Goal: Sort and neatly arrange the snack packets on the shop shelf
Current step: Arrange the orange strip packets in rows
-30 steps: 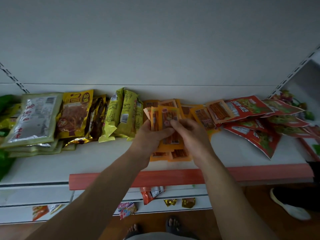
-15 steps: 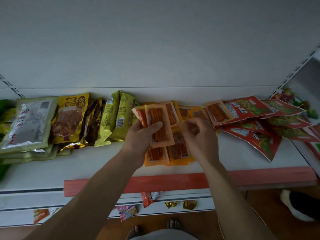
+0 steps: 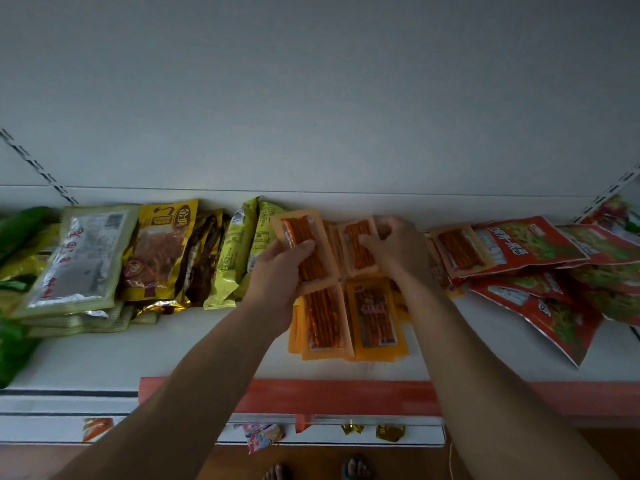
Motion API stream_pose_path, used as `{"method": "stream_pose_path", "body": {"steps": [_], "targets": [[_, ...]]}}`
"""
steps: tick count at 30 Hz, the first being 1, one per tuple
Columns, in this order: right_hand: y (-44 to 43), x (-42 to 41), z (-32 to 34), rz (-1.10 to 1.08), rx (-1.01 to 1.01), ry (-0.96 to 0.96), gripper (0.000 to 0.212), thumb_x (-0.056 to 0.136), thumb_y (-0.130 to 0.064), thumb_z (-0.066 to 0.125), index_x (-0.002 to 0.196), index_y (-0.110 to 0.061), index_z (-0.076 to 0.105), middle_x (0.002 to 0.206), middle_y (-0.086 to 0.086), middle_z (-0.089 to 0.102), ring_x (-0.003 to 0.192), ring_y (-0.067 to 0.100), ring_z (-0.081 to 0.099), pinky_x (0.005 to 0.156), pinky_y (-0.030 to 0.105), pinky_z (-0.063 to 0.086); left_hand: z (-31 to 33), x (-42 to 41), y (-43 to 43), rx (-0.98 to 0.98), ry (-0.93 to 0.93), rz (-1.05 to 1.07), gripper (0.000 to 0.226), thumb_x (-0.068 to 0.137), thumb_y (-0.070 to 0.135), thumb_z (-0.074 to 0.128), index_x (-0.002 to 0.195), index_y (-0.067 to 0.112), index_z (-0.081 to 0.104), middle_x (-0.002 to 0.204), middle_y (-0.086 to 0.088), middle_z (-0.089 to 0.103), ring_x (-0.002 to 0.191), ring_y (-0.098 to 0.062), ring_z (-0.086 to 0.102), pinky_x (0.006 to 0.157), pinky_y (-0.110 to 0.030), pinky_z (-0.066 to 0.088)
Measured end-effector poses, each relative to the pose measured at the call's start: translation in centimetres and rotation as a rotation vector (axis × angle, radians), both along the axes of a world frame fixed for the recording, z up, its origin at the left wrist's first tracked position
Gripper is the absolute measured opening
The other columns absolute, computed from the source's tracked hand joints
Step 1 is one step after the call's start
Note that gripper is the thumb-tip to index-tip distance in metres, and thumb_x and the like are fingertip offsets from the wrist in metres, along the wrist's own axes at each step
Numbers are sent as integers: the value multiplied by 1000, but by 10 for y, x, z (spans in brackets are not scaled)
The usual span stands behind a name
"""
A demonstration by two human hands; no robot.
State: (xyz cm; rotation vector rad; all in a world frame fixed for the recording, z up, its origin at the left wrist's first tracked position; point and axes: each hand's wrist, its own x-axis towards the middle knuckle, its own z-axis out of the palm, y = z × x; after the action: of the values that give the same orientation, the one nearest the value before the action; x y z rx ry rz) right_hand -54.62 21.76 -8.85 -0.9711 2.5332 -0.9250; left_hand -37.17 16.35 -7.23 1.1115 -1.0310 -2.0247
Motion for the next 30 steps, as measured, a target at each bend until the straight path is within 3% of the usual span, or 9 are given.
{"method": "stream_pose_path", "body": {"steps": [3,5,7,11,14,17,24,28,30], "targets": [[3,13,6,40,-156,92,35,90,-44,63,116,-22,64,114,0,62,103,16,60,79,25,43,3,-4,-4,-25,-10,19,14,93,7,60,105,8,66,93,-14,73,77,-29,71,71,-53,60],[4,29,11,130,-273,-148,26,87,-54,62,98,-31,70,95,-15,68,89,3,63,71,21,50,6,-7,-5,-32,-12,12,18,93,8,61,110,4,65,93,-16,72,79,-31,70,72,-55,59],[1,42,14,190,-282,-383,19,85,-52,67,88,-34,73,83,-20,71,79,-3,65,66,20,54,9,-9,-6,-39,-10,4,23,93,7,60,115,1,63,90,-16,72,77,-31,71,65,-50,60],[-13,33,12,69,-325,-549,9,83,-31,74,84,-22,74,84,-2,75,77,13,71,57,32,57,12,-4,-5,-115,-40,25,35,92,9,62,127,9,57,110,-6,68,84,-16,71,54,-28,57],[-28,21,8,59,-188,-314,13,86,-31,70,78,-20,70,79,-4,71,72,12,65,54,25,46,9,7,-5,-259,-103,84,42,91,12,65,127,29,52,123,10,60,103,1,59,56,-5,47],[-37,25,1,165,-1,8,21,85,-25,66,80,-5,70,81,8,72,72,22,63,58,32,45,6,14,-2,-383,-145,42,32,92,12,63,118,32,58,116,14,62,101,7,60,59,-2,45],[-14,8,4,136,-11,187,10,84,-22,64,90,-16,69,95,1,68,87,20,63,66,29,46,4,2,7,-542,-237,-90,20,93,17,61,100,36,67,88,19,71,81,4,66,62,-17,53],[37,-27,9,115,68,357,19,89,-27,62,103,-17,68,102,1,65,93,21,62,66,26,36,2,-26,19,-790,-430,-329,20,91,33,60,108,43,63,101,23,66,91,5,61,76,-23,52],[60,-35,5,155,117,392,14,90,-31,60,95,-20,67,93,1,65,93,22,63,66,26,38,1,-45,22,-933,-556,-450,25,90,38,59,114,43,61,106,25,61,94,3,57,78,-23,46]]}}
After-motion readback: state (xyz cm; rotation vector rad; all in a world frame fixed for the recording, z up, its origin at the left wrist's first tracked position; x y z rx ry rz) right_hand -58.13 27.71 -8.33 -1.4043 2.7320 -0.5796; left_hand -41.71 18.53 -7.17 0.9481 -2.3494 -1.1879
